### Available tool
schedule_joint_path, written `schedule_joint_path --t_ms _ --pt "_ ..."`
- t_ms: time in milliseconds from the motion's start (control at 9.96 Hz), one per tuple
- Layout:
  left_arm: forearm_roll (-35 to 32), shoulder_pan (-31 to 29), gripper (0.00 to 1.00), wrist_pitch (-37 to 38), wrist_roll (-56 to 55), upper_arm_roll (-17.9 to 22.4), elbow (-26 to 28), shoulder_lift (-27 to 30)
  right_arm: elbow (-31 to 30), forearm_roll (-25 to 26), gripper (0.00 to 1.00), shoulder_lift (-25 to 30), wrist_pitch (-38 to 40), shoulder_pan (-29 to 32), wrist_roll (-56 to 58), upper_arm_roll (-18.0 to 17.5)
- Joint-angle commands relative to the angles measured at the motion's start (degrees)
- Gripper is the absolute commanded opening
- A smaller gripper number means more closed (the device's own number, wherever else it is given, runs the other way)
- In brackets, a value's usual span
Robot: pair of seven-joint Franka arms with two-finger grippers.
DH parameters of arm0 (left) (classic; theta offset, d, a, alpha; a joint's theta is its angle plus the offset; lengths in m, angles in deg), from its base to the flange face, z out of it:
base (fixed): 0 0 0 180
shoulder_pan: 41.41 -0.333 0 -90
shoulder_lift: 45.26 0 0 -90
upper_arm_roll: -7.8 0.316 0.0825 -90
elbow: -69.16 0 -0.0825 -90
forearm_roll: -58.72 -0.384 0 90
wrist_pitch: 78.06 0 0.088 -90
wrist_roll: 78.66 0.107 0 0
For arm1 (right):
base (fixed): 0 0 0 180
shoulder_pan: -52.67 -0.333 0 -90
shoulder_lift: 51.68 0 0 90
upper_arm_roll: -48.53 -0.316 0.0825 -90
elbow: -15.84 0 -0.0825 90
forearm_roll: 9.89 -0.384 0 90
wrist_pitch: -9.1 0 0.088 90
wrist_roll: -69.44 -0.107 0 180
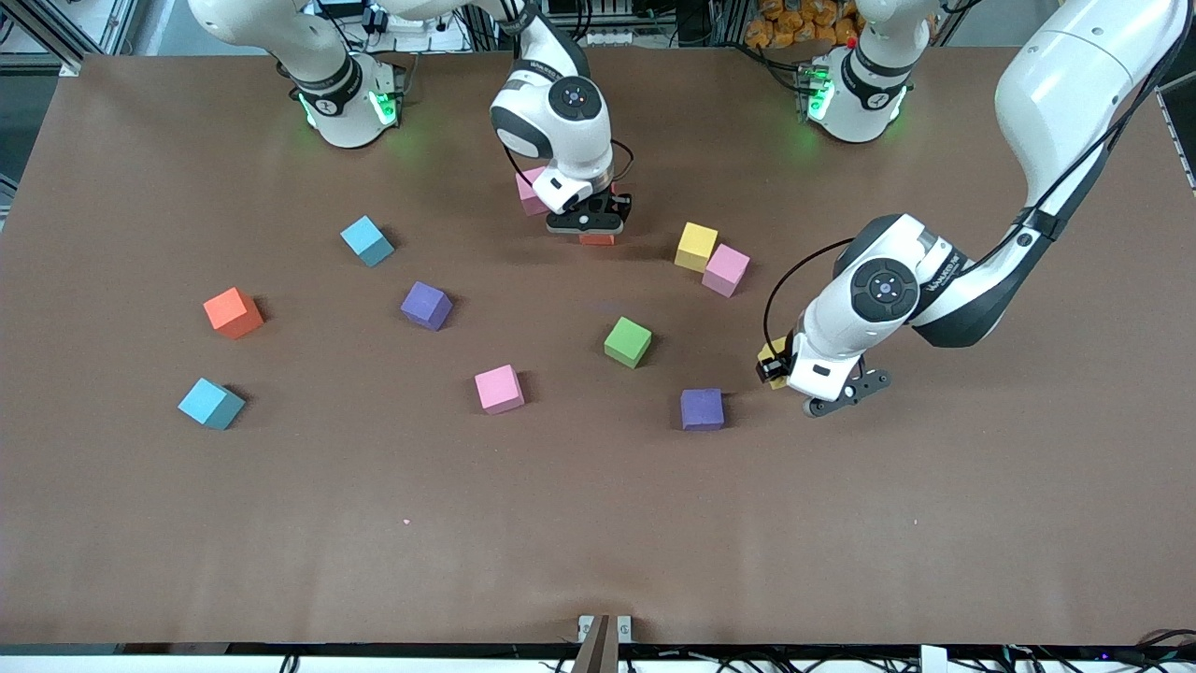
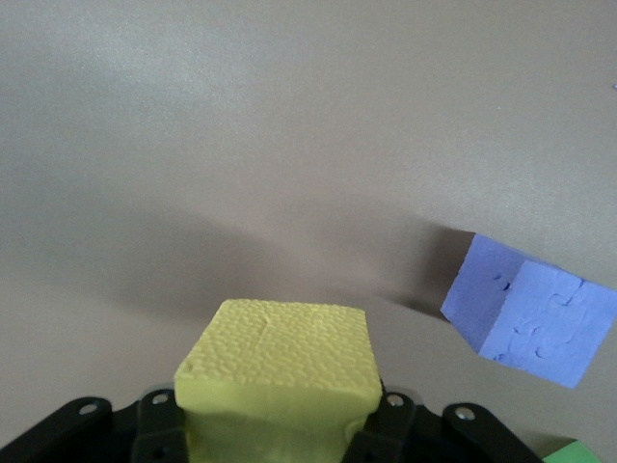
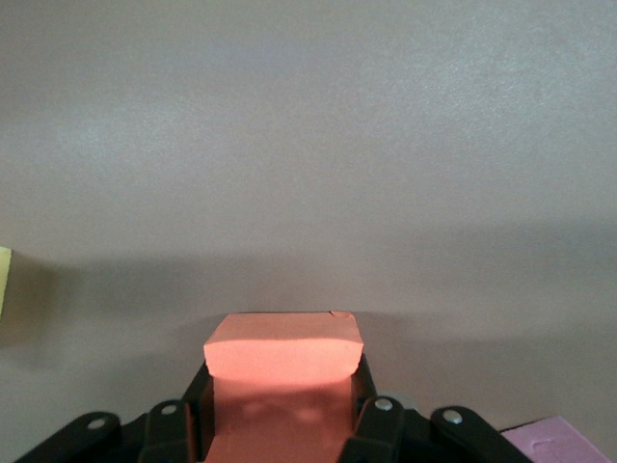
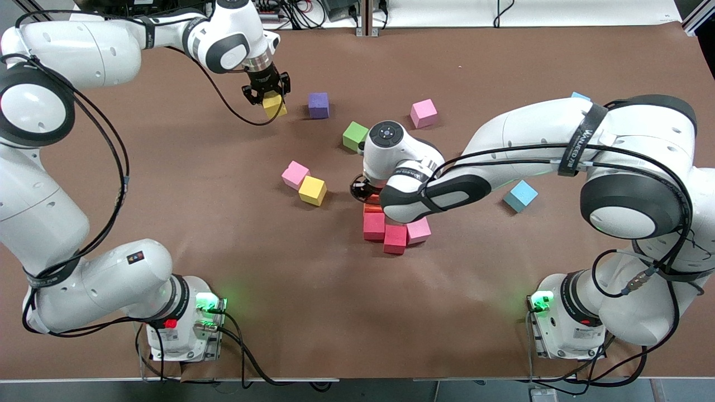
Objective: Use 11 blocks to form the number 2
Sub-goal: 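Place the orange cube with the right gripper beside the pink cubes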
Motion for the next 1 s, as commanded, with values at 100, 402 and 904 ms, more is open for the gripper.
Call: schedule_joint_path --t_ms 100,402,904 --pt "1.1 -0.3 0.0 0.9 -0.8 -0.3 0.4 1.3 0.4 3.0 0.43 0.0 -0.1 -1.7 -2.7 0.7" --pt "1.1 -0.2 0.0 0.9 -0.9 -0.3 0.4 1.3 0.3 3.3 0.48 -0.1 -0.1 -2.5 -3.9 0.8" --pt "1.1 -0.2 0.0 0.9 -0.9 -0.3 0.4 1.3 0.3 8.6 0.91 -0.6 -0.1 -2.5 -6.9 0.8"
